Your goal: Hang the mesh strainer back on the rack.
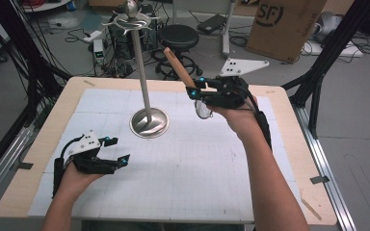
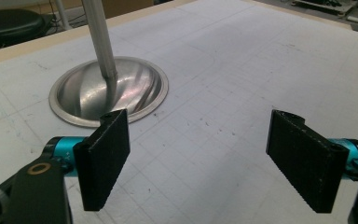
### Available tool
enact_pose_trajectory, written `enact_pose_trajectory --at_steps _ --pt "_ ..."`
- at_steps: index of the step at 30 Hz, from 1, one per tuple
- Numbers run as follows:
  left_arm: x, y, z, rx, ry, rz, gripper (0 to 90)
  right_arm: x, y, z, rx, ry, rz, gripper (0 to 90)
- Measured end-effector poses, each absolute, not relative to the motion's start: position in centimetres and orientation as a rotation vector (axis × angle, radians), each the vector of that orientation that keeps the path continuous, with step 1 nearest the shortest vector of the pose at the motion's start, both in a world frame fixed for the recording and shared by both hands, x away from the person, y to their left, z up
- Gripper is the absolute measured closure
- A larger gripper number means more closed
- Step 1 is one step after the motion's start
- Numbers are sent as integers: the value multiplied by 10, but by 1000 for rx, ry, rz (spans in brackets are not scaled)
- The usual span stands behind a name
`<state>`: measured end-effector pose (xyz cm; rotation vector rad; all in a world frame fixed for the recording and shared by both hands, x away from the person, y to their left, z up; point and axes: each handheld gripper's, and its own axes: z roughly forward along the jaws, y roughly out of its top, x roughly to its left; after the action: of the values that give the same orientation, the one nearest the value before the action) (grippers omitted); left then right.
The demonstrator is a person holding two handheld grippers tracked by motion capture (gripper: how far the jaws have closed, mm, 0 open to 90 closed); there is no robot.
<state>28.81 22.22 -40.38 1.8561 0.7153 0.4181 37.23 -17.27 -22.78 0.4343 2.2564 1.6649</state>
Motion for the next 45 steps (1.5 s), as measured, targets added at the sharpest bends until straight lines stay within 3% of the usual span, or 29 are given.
enact_pose_trajectory --at_steps 22,45 --pt "288 222 -403 1851 709 412 221 398 -148 -196 447 2220 1643 681" --pt "288 223 -403 1848 710 409 221 411 -136 -195 475 2212 1639 682"
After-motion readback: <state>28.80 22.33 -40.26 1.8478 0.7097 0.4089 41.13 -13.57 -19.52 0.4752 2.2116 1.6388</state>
